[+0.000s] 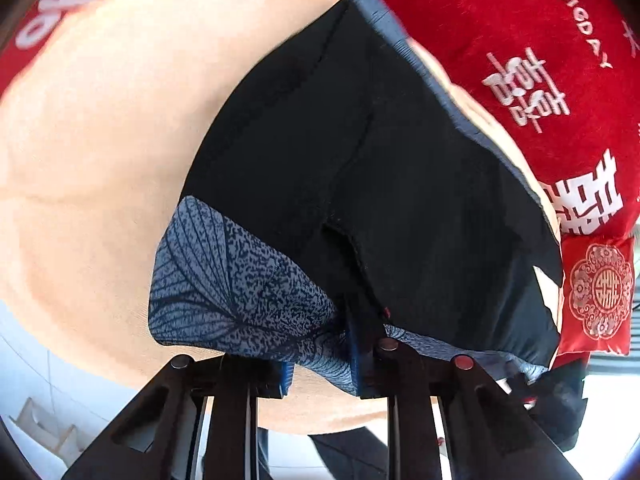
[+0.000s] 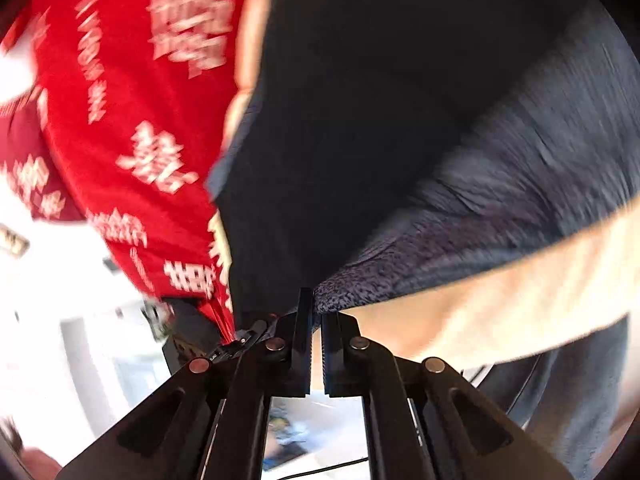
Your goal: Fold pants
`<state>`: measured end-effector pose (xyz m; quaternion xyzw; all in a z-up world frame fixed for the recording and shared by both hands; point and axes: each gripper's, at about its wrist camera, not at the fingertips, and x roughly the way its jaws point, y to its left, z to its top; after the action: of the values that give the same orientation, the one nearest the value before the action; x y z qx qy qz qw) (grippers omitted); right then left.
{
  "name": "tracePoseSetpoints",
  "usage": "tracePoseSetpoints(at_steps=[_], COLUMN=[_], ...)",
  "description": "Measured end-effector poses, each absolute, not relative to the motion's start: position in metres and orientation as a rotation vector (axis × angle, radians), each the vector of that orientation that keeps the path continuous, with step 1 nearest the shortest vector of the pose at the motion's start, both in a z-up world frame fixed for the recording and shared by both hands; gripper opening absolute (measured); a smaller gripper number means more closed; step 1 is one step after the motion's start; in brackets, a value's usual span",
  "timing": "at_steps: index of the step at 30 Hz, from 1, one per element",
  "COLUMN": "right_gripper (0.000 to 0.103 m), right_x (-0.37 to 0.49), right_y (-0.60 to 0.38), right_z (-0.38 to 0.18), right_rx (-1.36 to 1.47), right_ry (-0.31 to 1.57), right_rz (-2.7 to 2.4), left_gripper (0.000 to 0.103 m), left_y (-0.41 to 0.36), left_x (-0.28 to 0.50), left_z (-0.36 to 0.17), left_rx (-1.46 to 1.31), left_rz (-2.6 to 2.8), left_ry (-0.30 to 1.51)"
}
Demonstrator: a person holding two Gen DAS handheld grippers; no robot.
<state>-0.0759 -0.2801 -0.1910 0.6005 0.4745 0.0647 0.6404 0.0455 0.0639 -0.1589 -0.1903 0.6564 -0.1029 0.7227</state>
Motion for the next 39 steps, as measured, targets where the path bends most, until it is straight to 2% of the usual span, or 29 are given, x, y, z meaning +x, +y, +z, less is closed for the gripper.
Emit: tracePoseSetpoints(at_steps=[8,12,16,19,23,26,27,28,30,31,32,33,35,37,39], right_gripper=[0.004,0.005,0.008,0.008,0.008,0.010,0.023,0.053,0.089,0.089,0.089,0.089,0.082,0.056,0.052], right_x=[0.027,0.111,0.183,0.224,0.256,0.262,0.262,0.262,0.259,0.257,0.255,0.254,0.249,0.251,0.259], right_y=[-0.325,-0.349,-0.362,-0.368,-0.370,-0.370,-0.369,-0.367,-0.365,-0.362,-0.355,-0.350,-0.335,-0.323,-0.313], right_z=[-0.108,-0.097,-0.120,-0.159,-0.209,-0.219,-0.216,-0.212,-0.197,-0.187,-0.176,-0.170,-0.160,-0.162,-0.176], right_rx=[1.151,1.015,0.915,0.881,0.824,0.803,0.803,0.797,0.770,0.744,0.702,0.677,0.616,0.542,0.467], right_ry=[1.046,1.108,1.194,1.263,1.357,1.382,1.385,1.382,1.363,1.360,1.371,1.378,1.382,1.395,1.440], right_rz=[0.313,0.366,0.384,0.366,0.320,0.307,0.311,0.320,0.348,0.349,0.361,0.374,0.394,0.393,0.364], left_gripper=[0.023,0.023,0.023,0.024,0.030,0.031,0.031,0.031,0.031,0.036,0.064,0.086,0.087,0.087,0.087], left_y=[0.027,-0.001,-0.024,-0.036,-0.049,-0.053,-0.054,-0.056,-0.062,-0.064,-0.066,-0.068,-0.075,-0.083,-0.085], left_x=[0.110,0.173,0.235,0.267,0.298,0.302,0.301,0.298,0.290,0.286,0.282,0.280,0.277,0.283,0.293], left_z=[-0.075,-0.070,-0.099,-0.138,-0.183,-0.181,-0.177,-0.169,-0.149,-0.143,-0.137,-0.135,-0.140,-0.153,-0.174], left_rx=[-0.376,-0.321,-0.294,-0.239,-0.192,-0.170,-0.156,-0.132,-0.045,-0.015,0.014,0.030,0.075,0.083,0.073], left_rz=[-0.284,-0.270,-0.204,-0.149,-0.046,-0.017,-0.014,-0.014,-0.008,-0.006,-0.001,0.004,-0.003,-0.009,0.009], left_ry=[1.265,1.192,1.186,1.221,1.292,1.298,1.293,1.281,1.244,1.231,1.222,1.215,1.204,1.240,1.267])
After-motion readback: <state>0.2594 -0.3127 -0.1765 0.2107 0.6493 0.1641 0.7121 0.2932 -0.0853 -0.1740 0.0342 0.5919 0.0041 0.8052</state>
